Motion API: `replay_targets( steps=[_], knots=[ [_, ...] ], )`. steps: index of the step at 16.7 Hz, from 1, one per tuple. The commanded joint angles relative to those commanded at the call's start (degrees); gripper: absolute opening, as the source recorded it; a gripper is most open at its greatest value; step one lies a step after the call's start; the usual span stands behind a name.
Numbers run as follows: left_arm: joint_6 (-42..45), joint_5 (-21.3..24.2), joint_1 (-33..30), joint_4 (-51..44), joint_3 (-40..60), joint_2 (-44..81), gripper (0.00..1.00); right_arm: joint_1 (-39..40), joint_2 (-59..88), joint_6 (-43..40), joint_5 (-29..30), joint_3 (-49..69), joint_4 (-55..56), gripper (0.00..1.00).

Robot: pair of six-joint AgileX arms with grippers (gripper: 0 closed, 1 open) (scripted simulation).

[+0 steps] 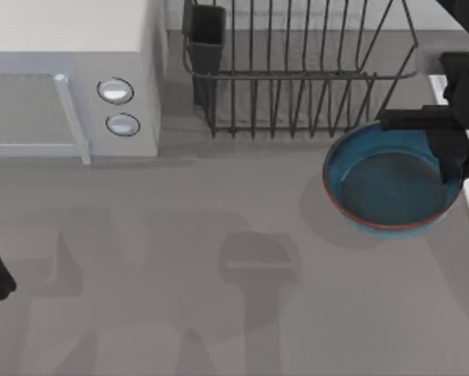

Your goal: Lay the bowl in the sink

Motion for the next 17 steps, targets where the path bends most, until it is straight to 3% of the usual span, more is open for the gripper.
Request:
replay_targets(
  steps=[3, 7, 17],
  knots=[
    [0.00, 0.00, 0.00, 0.00, 0.00, 0.00, 1.00, -1.59, -1.09, -1.07, -2.41, -3.05, 5.13, 0.00],
    [0.00, 0.00, 0.00, 0.00, 0.00, 0.00, 1.00, -6.62, -2.57, -3.33, -7.98, -11.48, 19.98, 0.00],
    [0.00, 0.00, 0.00, 0.00, 0.00, 0.00, 1.00, -29.32, -4.73, -12.07, -22.18, -44.07, 84.51, 0.00]
  ],
)
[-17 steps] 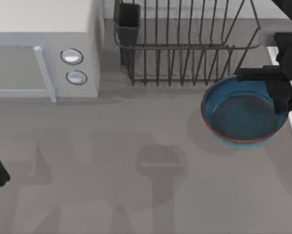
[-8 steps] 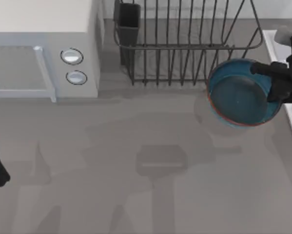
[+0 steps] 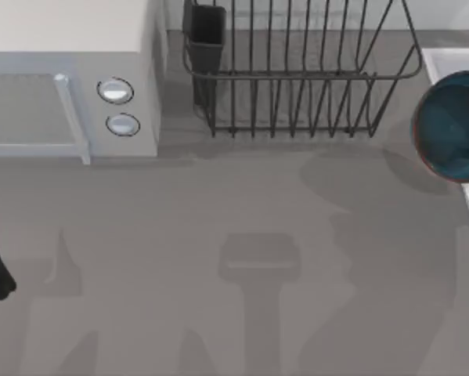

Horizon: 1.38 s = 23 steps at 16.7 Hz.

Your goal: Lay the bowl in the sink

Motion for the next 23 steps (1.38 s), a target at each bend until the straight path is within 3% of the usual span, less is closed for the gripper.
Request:
replay_targets(
  steps=[5, 9, 18, 23],
  knots=[
    [0.00, 0.00, 0.00, 0.00, 0.00, 0.00, 1.00, -11.48, -5.27, -4.76, -4.09, -11.31, 29.72, 0.00],
    [0.00, 0.00, 0.00, 0.00, 0.00, 0.00, 1.00, -18.20, -10.04, -7.02, -5.81, -14.56, 43.44, 0.00],
    [0.00, 0.00, 0.00, 0.00, 0.00, 0.00, 1.00, -20.64, -11.97, -7.61, -6.29, -14.74, 47.65, 0.00],
    [0.00, 0.00, 0.00, 0.00, 0.00, 0.00, 1.00, -21.01, -2.76, -7.61, -6.42, -15.75, 57.19, 0.00]
  ],
)
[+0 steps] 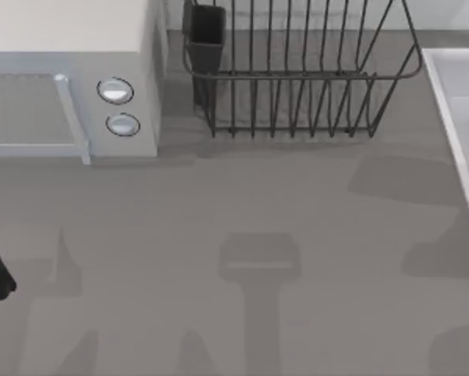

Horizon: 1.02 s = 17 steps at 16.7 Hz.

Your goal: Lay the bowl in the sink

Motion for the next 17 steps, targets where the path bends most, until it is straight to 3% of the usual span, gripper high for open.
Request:
replay_targets(
  steps=[9, 16, 17],
  knots=[
    [0.00, 0.00, 0.00, 0.00, 0.00, 0.00, 1.00, -0.07, 28.84, -0.30, 0.48, -4.66, 34.71, 0.00],
    [0.00, 0.00, 0.00, 0.00, 0.00, 0.00, 1.00, 0.03, 31.90, -0.28, 0.61, -5.26, 37.90, 0.00],
    [0.00, 0.00, 0.00, 0.00, 0.00, 0.00, 1.00, 0.03, 31.90, -0.28, 0.61, -5.26, 37.90, 0.08]
  ],
)
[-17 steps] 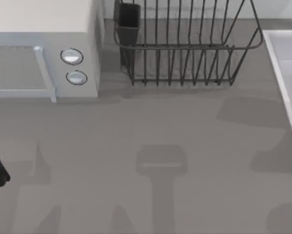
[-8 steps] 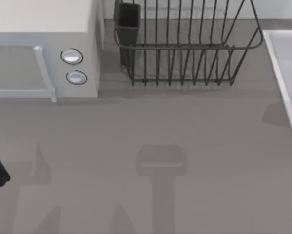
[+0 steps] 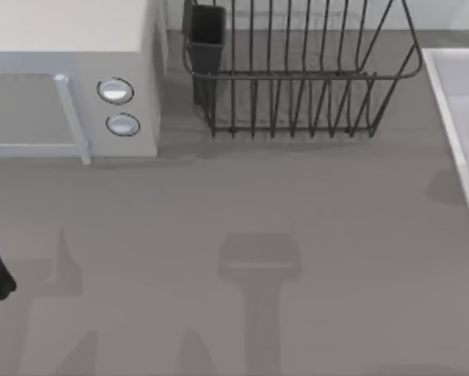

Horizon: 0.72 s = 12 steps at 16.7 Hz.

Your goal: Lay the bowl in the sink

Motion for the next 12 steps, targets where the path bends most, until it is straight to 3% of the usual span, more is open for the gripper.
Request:
replay_targets(
  steps=[12],
  knots=[
    [0.00, 0.00, 0.00, 0.00, 0.00, 0.00, 1.00, 0.00, 0.00, 0.00, 0.00, 0.00, 0.00, 0.98]
  ],
)
